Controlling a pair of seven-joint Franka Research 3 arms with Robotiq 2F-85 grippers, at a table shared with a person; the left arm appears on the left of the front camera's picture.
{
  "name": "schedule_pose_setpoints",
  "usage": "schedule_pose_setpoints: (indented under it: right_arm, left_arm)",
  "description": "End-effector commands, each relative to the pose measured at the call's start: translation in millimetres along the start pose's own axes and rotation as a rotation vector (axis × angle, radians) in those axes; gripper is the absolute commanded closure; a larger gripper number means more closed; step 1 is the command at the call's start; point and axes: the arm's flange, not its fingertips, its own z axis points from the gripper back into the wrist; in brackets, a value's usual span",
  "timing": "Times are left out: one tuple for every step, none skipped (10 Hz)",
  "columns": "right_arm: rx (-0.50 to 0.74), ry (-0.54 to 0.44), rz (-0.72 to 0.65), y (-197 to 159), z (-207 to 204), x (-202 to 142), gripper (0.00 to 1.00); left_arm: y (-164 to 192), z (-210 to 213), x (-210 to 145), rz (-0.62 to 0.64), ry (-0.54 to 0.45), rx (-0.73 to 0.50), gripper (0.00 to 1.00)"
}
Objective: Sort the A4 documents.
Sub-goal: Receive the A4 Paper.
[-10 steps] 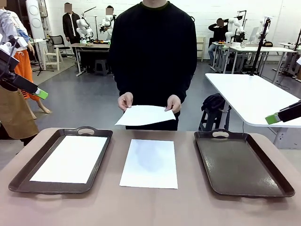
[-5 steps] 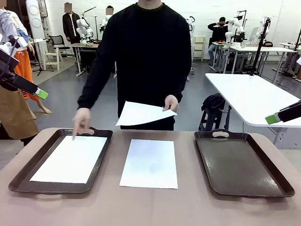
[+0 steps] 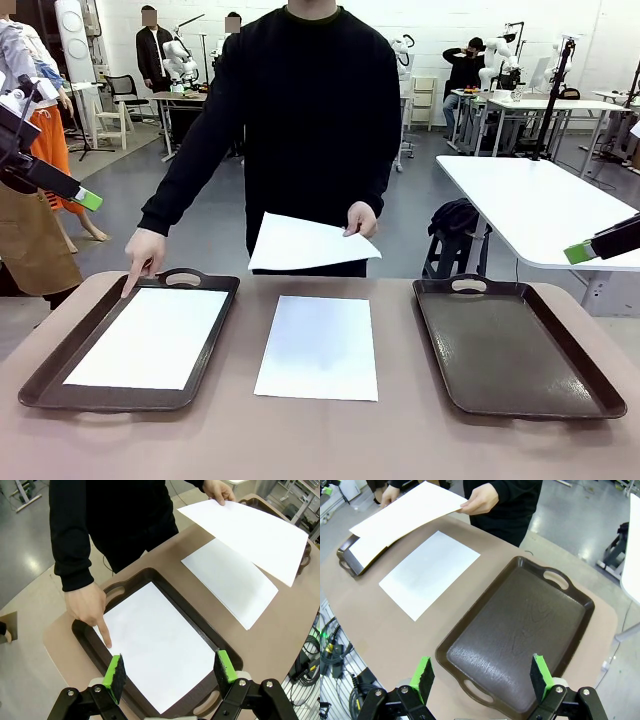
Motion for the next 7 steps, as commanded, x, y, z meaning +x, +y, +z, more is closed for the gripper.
schedule_pose_setpoints:
  right_arm:
    - [0.001,0.001,-0.007,-0.3,-1.4,0.1,0.0]
    - [0.001,0.001,-0.007,-0.3,-1.4,0.1,0.0]
    - [0.001,0.001,-0.007,-0.3,-1.4,0.1,0.0]
    - [0.001,0.001,-0.007,-0.3,-1.4,0.1,0.0]
    - [0.001,0.001,-0.007,-0.3,-1.4,0.1,0.0]
    - [0.001,0.001,-0.007,-0.3,-1.4,0.1,0.0]
    - [0.001,0.001,-0.007,-0.3,-1.4,0.1,0.0]
  left_arm:
    - [-0.9,-0.5,0.7,-0.001,0.0,-0.001,0.08]
    - [-0.9,-0.5,0.7,-0.001,0.0,-0.001,0.08]
    - [-0.9,-0.5,0.7,-0.001,0.0,-0.001,0.08]
    - [-0.9,-0.5,0.7,-0.001,0.0,-0.001,0.08]
    - [-0.9,-0.5,0.7,-0.001,0.0,-0.001,0.08]
    - [-0.9,-0.5,0.7,-0.001,0.0,-0.001,0.08]
    - [0.0,0.0,0.0,0.0,0.0,0.0,0.08]
